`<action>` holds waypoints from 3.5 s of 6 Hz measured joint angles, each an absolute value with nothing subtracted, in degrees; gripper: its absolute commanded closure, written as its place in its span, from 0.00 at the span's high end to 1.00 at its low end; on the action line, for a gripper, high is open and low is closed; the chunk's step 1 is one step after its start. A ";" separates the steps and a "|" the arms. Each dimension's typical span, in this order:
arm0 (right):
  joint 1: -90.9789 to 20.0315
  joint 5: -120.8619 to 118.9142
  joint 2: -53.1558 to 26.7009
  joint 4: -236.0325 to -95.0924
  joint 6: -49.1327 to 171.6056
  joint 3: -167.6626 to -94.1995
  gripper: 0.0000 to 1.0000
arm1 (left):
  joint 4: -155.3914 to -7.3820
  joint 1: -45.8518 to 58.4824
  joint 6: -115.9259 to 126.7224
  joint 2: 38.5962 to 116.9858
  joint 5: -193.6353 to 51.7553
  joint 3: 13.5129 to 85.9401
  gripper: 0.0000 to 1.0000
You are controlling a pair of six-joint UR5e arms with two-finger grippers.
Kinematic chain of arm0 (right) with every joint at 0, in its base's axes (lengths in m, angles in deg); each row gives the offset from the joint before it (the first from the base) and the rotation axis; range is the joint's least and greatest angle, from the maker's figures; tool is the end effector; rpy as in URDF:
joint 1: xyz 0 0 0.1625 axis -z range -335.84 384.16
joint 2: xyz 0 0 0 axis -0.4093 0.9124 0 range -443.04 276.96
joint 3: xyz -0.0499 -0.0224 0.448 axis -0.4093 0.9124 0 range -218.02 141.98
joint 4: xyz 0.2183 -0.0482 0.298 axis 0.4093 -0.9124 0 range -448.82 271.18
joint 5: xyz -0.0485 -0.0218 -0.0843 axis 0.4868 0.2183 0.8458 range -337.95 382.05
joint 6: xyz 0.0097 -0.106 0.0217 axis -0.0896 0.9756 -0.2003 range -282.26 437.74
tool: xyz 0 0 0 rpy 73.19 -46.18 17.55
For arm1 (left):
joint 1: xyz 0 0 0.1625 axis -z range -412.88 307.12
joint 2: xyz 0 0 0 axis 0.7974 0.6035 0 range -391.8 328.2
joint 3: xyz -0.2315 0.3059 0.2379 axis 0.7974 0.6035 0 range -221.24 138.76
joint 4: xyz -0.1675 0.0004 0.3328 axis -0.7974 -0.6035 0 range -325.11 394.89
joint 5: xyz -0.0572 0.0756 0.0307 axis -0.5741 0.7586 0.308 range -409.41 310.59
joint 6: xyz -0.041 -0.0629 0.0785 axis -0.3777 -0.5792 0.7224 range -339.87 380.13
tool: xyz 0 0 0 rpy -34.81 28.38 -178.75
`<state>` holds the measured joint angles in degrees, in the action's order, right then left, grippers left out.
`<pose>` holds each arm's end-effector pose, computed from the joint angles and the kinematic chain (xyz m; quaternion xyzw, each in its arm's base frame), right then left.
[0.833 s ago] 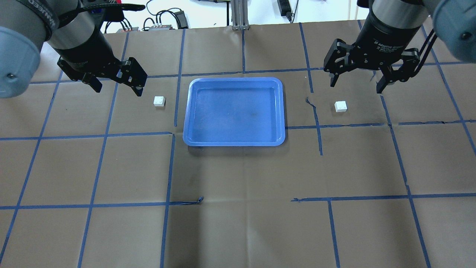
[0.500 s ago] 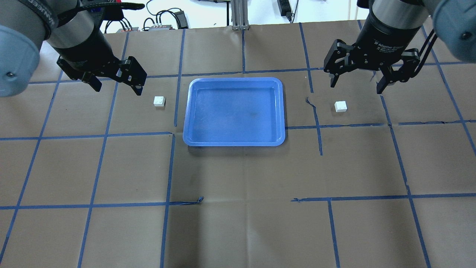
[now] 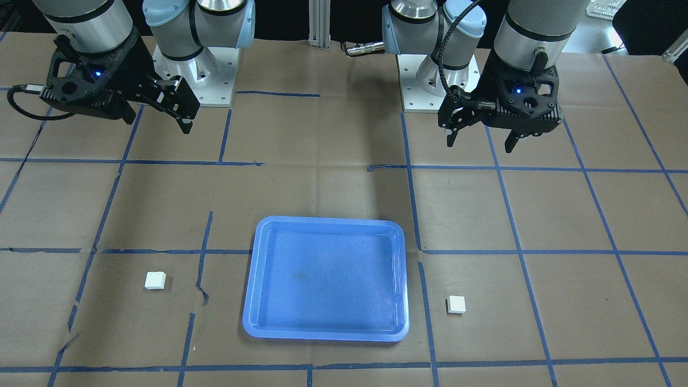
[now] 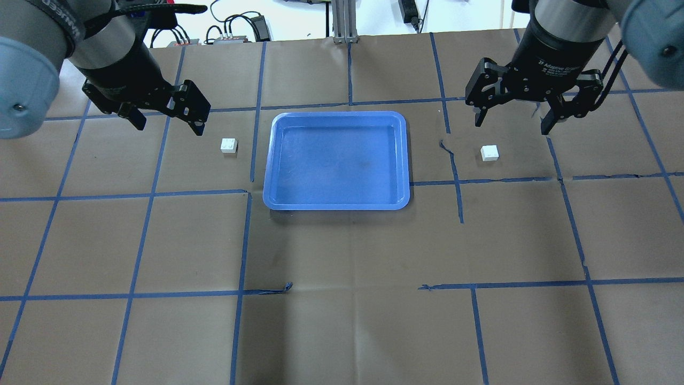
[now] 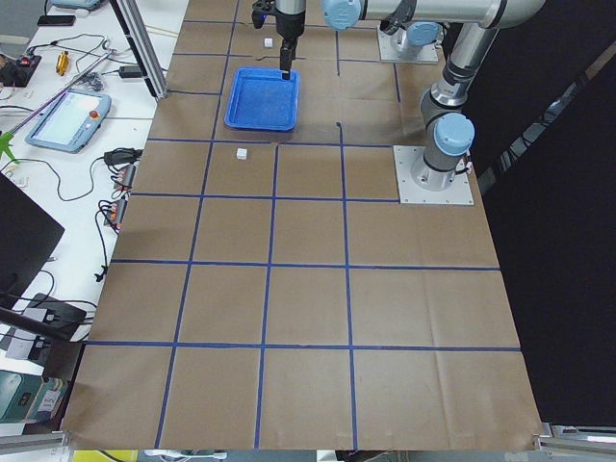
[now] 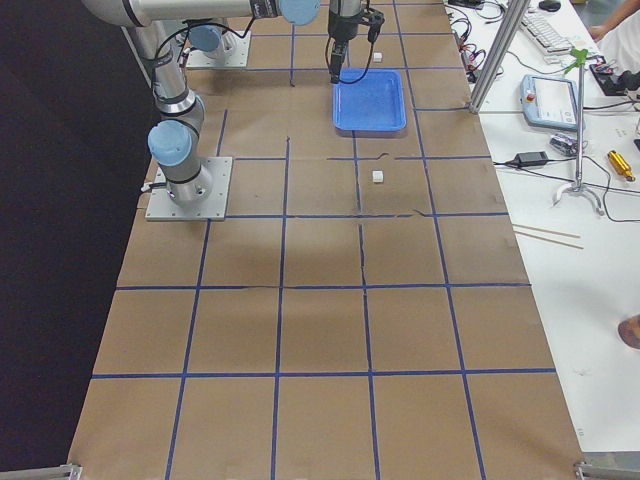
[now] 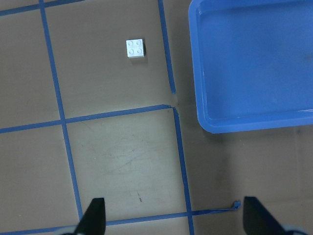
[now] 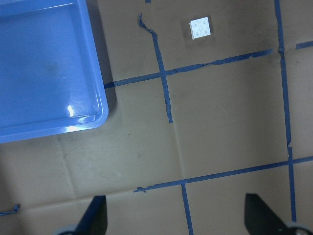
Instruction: Assemble white blocks and place on blue tray
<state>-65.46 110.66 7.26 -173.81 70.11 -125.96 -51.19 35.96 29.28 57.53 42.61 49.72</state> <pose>0.1331 -0.4407 0.5150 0.0702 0.9972 0.0238 0.0107 -0.1203 -0.4515 0.5100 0.0691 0.9970 -0.0298 0.0203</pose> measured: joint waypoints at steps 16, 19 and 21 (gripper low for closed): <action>-47.07 94.15 -12.48 -190.01 191.80 -128.76 1.00 | -26.58 30.71 126.13 92.93 38.58 44.83 0.97; -46.41 88.85 -19.07 -205.27 193.53 -135.91 1.00 | -23.89 30.70 128.17 94.54 37.11 45.72 0.95; -45.70 87.87 -22.68 -208.50 193.70 -137.36 1.00 | -23.42 30.70 128.03 95.19 37.46 46.26 0.58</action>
<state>-45.70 87.87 -22.68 -208.50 193.70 -137.36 -23.42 30.70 128.03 95.19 37.46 46.26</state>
